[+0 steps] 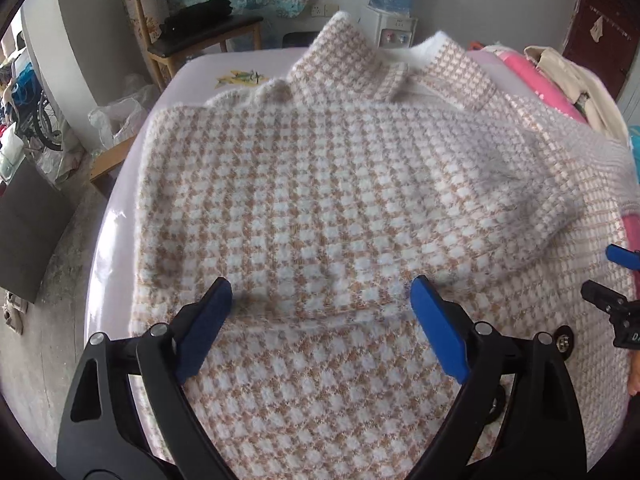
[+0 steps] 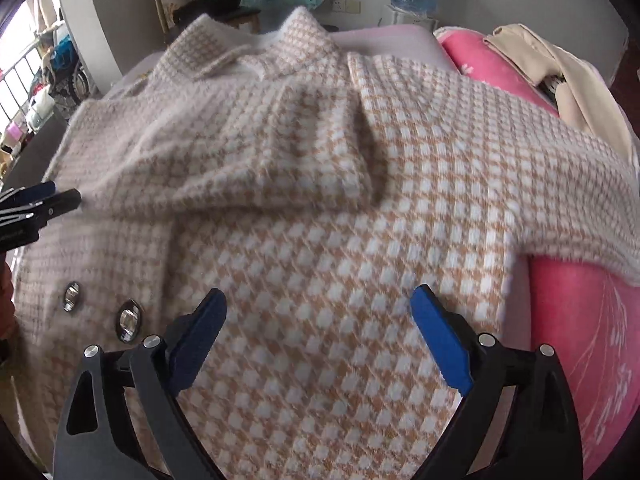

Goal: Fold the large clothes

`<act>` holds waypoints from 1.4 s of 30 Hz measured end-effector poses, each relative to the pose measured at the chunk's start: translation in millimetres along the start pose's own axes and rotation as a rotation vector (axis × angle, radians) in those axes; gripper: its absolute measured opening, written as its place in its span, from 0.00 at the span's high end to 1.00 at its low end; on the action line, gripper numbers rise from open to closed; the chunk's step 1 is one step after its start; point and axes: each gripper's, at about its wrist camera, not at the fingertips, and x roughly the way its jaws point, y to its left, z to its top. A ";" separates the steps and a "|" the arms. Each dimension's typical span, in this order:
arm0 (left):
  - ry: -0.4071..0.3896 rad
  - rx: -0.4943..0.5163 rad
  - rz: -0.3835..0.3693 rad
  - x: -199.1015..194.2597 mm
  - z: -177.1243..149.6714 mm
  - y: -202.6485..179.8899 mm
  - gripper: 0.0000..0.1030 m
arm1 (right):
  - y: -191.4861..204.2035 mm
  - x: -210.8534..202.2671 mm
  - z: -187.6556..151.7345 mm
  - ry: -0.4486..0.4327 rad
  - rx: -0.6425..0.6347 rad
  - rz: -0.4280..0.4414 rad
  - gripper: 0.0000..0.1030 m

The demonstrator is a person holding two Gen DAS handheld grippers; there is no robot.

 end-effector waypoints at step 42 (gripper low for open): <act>0.032 0.039 0.020 10.0 -1.4 -3.3 0.06 | -442.8 -26.5 -73.7 -0.177 1.234 0.085 0.49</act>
